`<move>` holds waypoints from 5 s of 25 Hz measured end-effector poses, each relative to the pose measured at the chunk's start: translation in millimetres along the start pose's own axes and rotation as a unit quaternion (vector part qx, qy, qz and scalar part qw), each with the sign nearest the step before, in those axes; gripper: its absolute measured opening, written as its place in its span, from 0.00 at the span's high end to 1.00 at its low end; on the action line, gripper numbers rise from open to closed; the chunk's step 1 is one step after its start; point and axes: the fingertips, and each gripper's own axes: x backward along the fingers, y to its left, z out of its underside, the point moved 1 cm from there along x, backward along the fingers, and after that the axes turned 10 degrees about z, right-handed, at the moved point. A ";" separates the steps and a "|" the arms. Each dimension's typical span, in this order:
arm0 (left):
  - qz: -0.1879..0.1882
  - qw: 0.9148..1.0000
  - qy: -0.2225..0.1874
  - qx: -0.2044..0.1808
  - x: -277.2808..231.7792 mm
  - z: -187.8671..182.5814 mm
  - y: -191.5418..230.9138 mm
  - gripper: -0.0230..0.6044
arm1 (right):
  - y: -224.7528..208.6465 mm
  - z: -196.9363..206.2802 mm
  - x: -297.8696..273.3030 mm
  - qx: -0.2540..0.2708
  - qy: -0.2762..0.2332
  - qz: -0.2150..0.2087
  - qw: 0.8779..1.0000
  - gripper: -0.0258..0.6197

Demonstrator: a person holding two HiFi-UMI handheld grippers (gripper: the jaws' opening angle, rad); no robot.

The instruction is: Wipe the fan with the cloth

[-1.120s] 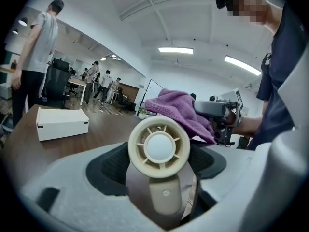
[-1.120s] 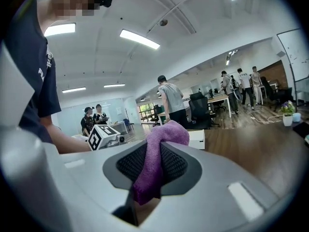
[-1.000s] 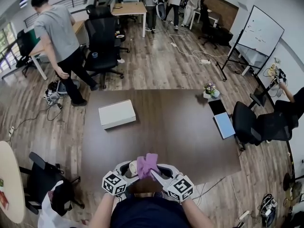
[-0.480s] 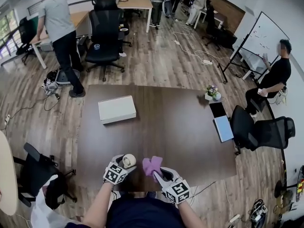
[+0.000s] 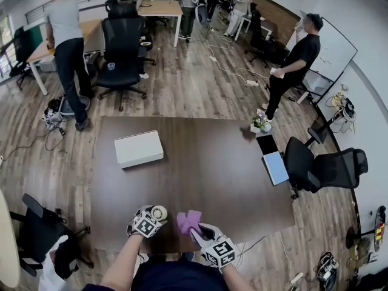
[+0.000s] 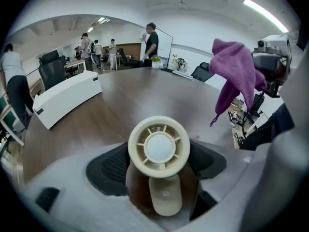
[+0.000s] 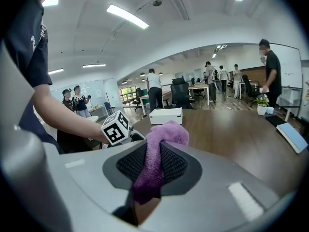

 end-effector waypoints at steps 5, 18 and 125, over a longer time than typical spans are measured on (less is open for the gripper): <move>-0.005 0.998 0.055 -0.014 -16.1 12.7 0.4 0.37 | -0.5 3.9 5.8 -0.011 0.000 0.011 1.000 0.82; -0.034 0.990 0.127 -0.055 -38.8 22.0 -0.5 0.37 | -8.2 14.7 14.4 -0.029 0.003 0.027 0.999 0.82; -0.156 0.889 -0.427 0.063 250.2 -96.5 -86.4 0.97 | -20.5 -105.5 54.0 0.000 -0.135 0.049 0.990 0.94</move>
